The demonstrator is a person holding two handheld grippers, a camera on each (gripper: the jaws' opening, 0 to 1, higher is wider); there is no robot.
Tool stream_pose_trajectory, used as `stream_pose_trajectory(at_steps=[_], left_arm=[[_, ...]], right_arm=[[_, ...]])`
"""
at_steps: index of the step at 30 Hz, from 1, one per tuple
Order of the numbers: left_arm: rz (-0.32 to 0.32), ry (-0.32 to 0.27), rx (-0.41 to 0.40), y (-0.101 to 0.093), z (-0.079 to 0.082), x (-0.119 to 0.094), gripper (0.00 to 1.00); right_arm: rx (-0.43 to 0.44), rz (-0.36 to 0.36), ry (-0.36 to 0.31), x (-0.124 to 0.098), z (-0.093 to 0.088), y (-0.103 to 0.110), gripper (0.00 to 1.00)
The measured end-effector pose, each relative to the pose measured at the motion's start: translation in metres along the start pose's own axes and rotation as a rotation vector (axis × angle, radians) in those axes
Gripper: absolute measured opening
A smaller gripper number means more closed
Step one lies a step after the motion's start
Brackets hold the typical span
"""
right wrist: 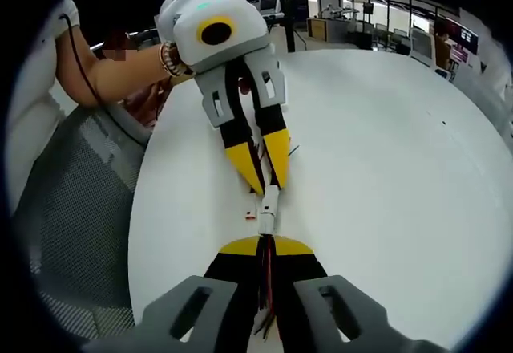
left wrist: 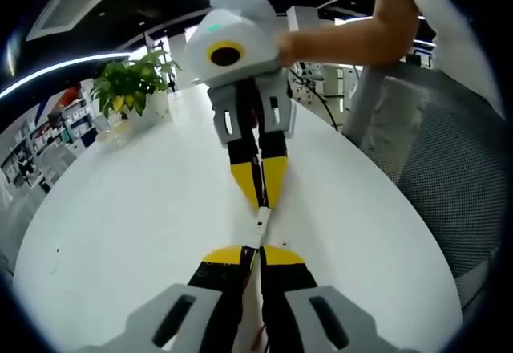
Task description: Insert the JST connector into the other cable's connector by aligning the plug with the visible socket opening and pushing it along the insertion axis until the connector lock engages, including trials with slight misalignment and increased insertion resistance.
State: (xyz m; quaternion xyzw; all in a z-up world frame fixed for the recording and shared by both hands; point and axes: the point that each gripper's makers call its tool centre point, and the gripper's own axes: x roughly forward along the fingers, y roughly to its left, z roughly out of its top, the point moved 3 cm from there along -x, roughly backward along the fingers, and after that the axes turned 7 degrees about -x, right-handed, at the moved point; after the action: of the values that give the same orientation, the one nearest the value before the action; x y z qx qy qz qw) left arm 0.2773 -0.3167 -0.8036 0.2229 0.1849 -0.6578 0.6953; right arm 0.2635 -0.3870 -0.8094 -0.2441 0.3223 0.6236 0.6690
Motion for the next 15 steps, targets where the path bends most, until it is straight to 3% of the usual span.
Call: stream_pose_trajectory(at_steps=[7, 15], left_arm=[[0.003, -0.036, -0.003, 0.0009, 0.0064, -0.0060, 0.00], [-0.003, -0.026, 0.011, -0.0019, 0.0085, -0.0043, 0.00]], right_arm=[[0.010, 0.005, -0.032, -0.0025, 0.0062, 0.0020, 0.01], [-0.001, 0.014, -0.023, -0.0021, 0.0078, 0.0064, 0.00]])
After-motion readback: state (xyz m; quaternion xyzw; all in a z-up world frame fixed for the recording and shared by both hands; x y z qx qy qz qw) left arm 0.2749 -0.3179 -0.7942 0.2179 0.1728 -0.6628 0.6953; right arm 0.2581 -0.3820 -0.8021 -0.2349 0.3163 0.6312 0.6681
